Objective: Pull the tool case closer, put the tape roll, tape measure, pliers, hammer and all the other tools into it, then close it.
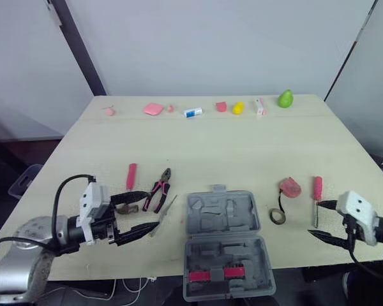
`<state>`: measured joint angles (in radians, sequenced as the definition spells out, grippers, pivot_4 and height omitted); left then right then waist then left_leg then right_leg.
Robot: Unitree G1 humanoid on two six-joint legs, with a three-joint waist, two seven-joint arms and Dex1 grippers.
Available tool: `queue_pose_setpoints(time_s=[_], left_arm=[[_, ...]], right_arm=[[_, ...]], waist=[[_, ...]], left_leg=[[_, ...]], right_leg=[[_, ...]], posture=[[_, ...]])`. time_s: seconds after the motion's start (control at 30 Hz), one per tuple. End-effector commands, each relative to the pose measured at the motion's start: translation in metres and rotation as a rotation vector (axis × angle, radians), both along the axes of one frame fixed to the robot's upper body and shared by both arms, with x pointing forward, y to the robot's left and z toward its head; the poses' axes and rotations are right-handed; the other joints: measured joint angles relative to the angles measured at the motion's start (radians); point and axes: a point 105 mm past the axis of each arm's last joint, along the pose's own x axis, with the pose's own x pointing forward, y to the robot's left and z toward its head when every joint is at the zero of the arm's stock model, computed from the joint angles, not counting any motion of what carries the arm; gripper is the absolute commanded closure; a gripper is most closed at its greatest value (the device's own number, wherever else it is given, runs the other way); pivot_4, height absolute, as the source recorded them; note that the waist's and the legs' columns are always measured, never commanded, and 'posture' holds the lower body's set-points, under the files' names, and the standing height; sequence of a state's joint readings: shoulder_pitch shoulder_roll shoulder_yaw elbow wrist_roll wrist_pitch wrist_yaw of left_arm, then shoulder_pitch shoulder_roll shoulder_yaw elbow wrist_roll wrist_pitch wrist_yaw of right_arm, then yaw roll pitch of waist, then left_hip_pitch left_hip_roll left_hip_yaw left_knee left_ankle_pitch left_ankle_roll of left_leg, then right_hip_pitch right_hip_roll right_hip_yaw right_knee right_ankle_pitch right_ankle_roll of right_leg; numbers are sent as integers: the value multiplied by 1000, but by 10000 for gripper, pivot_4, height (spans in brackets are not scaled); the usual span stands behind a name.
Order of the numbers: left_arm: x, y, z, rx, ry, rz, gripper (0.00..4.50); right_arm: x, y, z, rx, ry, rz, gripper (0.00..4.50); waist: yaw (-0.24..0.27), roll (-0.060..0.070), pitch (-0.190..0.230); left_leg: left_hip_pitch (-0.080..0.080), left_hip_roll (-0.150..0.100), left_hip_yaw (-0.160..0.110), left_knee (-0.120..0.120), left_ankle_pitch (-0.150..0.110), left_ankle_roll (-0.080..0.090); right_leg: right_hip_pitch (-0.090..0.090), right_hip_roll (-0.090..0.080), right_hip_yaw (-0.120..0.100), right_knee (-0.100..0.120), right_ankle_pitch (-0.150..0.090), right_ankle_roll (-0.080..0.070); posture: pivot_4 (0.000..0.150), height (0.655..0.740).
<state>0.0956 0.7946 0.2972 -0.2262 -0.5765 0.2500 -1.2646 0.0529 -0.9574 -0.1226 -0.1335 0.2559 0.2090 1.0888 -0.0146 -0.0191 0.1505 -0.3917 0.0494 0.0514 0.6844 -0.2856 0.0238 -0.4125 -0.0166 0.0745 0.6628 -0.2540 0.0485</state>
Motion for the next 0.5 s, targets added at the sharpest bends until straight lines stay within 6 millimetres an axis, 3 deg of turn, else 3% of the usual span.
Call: queue_pose_setpoints(time_s=[0.03, 0.23, 0.5], left_arm=[[-6, -16, 8, 12, -10, -154, 0], [-8, -32, 12, 6, -13, -254, 0], [-11, -46, 16, -25, -53, -317, 0]], right_arm=[[7, 15, 2, -137, 39, 129, 447], [21, 34, 4, -262, 78, 222, 447], [26, 55, -12, -418, 154, 329, 447]], waist=[[-1, 0, 0], [2, 1, 0], [3, 1, 1]], left_leg=[[0, 0, 0, 0, 0, 0], [-4, 0, -1, 0, 0, 0], [-6, -1, -2, 0, 0, 0]], right_leg=[[0, 0, 0, 0, 0, 0], [-2, 0, -2, 0, 2, 3], [-4, -1, -3, -1, 1, 3]], posture=[[1500, 7400], [1500, 7400], [1500, 7400]])
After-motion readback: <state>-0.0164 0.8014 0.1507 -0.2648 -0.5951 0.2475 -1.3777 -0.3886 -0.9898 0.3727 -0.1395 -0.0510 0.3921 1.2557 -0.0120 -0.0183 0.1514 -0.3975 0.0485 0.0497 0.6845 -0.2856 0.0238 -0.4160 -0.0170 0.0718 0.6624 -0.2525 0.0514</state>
